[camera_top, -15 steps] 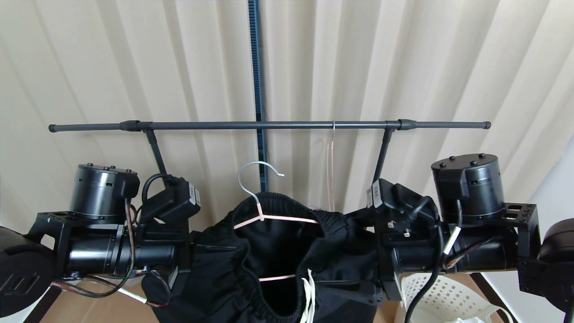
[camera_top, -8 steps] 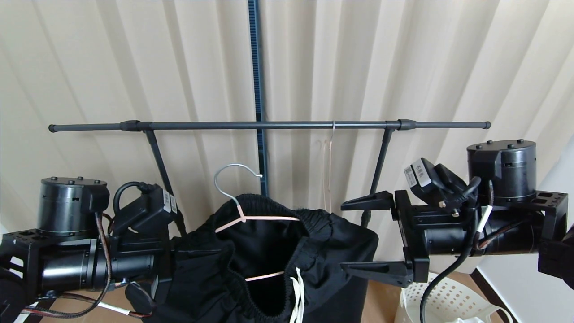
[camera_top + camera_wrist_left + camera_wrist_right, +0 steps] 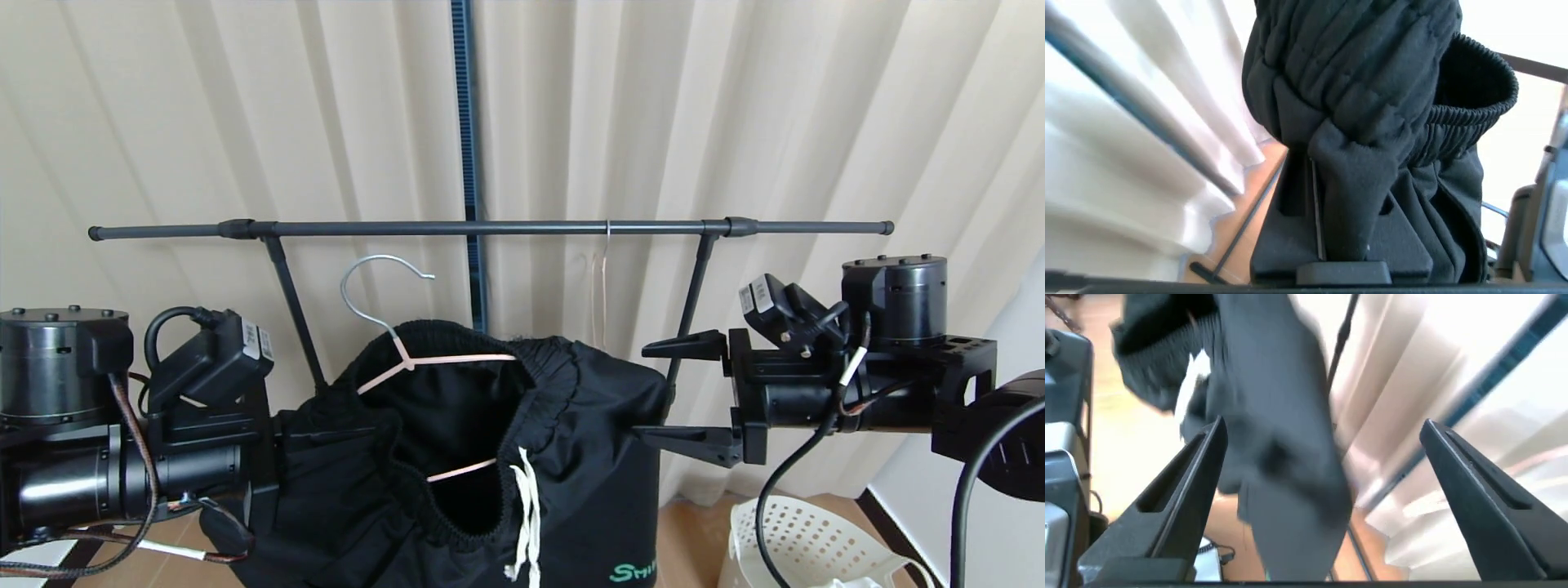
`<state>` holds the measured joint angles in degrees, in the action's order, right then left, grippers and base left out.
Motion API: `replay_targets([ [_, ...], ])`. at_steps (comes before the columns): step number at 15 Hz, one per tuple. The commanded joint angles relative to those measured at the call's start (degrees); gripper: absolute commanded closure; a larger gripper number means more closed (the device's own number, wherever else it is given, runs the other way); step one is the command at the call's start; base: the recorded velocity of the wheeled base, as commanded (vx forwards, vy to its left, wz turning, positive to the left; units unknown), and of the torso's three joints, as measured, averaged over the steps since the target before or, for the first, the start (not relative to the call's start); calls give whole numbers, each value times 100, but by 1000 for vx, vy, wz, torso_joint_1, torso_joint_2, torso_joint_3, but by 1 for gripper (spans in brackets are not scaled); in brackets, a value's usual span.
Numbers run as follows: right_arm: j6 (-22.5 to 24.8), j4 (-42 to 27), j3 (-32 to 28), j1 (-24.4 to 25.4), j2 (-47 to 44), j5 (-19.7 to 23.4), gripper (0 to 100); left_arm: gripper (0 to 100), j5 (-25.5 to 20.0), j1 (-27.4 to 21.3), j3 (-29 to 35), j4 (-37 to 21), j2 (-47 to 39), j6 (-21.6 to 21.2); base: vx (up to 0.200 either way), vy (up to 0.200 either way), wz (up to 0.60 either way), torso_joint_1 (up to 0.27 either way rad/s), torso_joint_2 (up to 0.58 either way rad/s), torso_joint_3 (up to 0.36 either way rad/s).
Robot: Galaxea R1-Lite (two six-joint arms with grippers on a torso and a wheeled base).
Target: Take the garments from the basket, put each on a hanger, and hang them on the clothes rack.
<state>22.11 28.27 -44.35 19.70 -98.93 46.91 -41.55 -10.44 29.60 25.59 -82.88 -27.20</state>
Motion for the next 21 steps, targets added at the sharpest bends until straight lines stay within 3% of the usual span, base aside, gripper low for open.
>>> replay_targets([
  [1,21,12,-4,-54,-267,2,0,100,-3,103,28,-1,97,57,0,0,0,0,0,0],
  [7,1128,3,14,-89,-1085,20,0,100,-3,112,108,-1,185,364,0,0,0,0,0,0],
  [14,1155,12,-153,-45,-1709,-50,0,100,-214,200,248,8,194,786,0,0,0,0,0,0],
  [15,1155,12,-171,-54,-1709,-68,100,100,-214,261,248,8,202,812,0,0,0,0,0,0],
  [21,1164,3,-241,-89,-1858,-261,100,100,-222,543,318,104,220,1085,0,0,0,0,0,0],
])
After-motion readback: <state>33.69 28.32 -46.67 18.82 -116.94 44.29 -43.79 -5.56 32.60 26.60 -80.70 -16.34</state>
